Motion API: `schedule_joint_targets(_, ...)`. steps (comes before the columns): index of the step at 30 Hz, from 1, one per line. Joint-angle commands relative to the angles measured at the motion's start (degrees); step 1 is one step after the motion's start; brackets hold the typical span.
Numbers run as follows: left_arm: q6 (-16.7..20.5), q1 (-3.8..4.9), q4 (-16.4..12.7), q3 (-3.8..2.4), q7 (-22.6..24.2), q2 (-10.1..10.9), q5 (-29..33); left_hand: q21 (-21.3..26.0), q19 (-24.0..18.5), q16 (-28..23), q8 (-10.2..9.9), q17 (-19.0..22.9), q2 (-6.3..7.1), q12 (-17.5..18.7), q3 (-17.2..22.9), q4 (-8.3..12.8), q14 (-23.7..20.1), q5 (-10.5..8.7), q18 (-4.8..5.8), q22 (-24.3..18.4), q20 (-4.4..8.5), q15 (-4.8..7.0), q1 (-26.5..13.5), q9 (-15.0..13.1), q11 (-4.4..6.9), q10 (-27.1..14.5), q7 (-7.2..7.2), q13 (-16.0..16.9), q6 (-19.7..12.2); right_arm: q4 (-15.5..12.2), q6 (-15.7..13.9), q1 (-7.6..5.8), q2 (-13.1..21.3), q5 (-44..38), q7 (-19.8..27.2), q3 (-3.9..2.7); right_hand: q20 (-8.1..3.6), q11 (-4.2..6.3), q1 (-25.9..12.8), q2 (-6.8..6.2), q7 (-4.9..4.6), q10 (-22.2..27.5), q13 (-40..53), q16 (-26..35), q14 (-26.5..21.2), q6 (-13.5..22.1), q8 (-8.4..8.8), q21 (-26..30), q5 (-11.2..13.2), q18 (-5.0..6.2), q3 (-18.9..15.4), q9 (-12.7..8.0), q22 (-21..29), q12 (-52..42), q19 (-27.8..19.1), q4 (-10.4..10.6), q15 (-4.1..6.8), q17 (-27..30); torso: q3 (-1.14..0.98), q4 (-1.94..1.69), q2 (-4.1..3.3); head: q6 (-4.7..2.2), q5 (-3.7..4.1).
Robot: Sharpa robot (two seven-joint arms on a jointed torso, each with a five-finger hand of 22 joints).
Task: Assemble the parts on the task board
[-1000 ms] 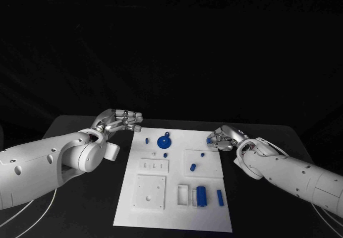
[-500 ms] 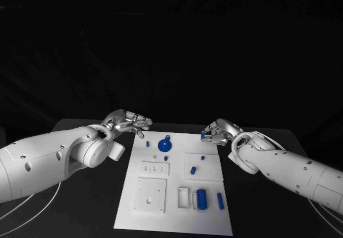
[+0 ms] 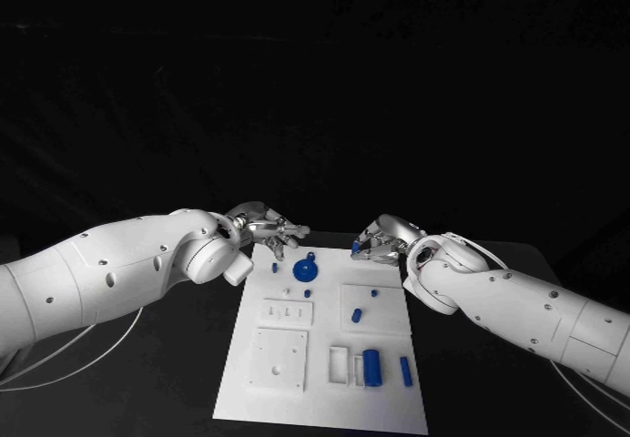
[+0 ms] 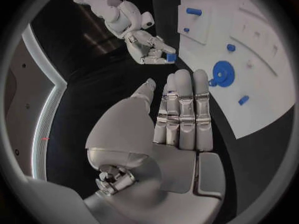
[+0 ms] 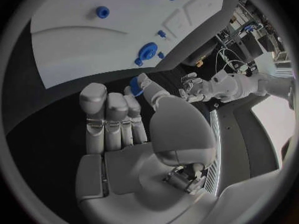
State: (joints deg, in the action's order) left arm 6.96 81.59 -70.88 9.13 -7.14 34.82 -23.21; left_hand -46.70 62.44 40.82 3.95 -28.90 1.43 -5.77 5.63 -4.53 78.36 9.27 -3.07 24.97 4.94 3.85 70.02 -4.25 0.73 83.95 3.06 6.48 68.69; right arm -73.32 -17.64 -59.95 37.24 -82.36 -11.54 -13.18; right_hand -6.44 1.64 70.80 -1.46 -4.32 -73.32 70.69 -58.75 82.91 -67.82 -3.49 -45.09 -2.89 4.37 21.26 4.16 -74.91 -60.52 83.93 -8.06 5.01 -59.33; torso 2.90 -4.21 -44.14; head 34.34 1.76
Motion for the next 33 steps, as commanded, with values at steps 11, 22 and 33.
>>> schedule_joint_targets(11, -3.7, 0.17, 4.7, -0.04, -10.1, -5.2, -2.0, 0.9, 0.3, 1.3, -0.2, -0.3, 4.71, -1.4, 1.0, -5.1, 0.1, -4.54, 0.88, 2.4, 0.20, 0.22, -5.3, -5.3, 0.46, 2.8, -0.30, 2.4, 1.0, -1.8, 3.1, -0.80, -2.3, -3.5, -3.7, 0.76, -0.11, 0.15, 0.0, -1.66, 1.49, -0.1, -0.1, 0.3, 0.1, -2.4, -0.15, 0.1, -1.9, -0.82, -0.7, 2.7, -5.4, 0.1, 3.3, 0.7, 0.29, 0.1, 0.04, 0.22, 0.33, 0.17, -0.38)
schedule_joint_targets(22, -3.3, 0.15, 6.3, -0.02, -10.9, -7.3, -6.3, 1.4, 0.1, 3.7, -0.3, -0.6, 6.51, -2.5, 2.1, -7.8, -0.5, -4.54, 1.06, 6.7, 0.53, 0.56, -6.8, -19.9, 0.85, 2.7, -1.08, 5.0, 1.0, -2.1, 3.8, -1.03, -3.9, -3.7, -3.9, 1.29, -0.11, 0.17, 0.0, -1.76, 1.51, -0.1, -0.2, 0.3, 0.2, -2.5, -0.14, 0.1, -2.0, -0.81, -0.8, 2.6, -5.4, 0.2, 3.3, 0.9, 0.29, 0.1, 0.01, 0.35, 0.29, 0.24, -0.23)
schedule_joint_targets(33, -4.5, 0.14, 6.7, 0.01, -11.9, -8.7, -10.9, 3.3, 0.2, 3.7, -0.3, 0.1, 5.10, -1.6, 1.3, -4.5, -0.9, -1.77, 1.04, 9.1, 0.37, 0.38, -5.1, -20.5, 0.69, 2.8, -0.82, 5.1, -0.2, -2.4, 4.2, -1.12, -4.7, -3.8, -3.9, 1.36, -0.14, 0.17, 0.0, -1.80, 1.47, 0.0, -0.4, 0.4, 0.1, -2.3, -0.13, 0.2, -2.1, -0.79, -1.0, 2.5, -5.4, 0.5, 3.3, 1.2, 0.31, 0.2, 0.11, 0.19, 0.25, 0.36, -0.12)
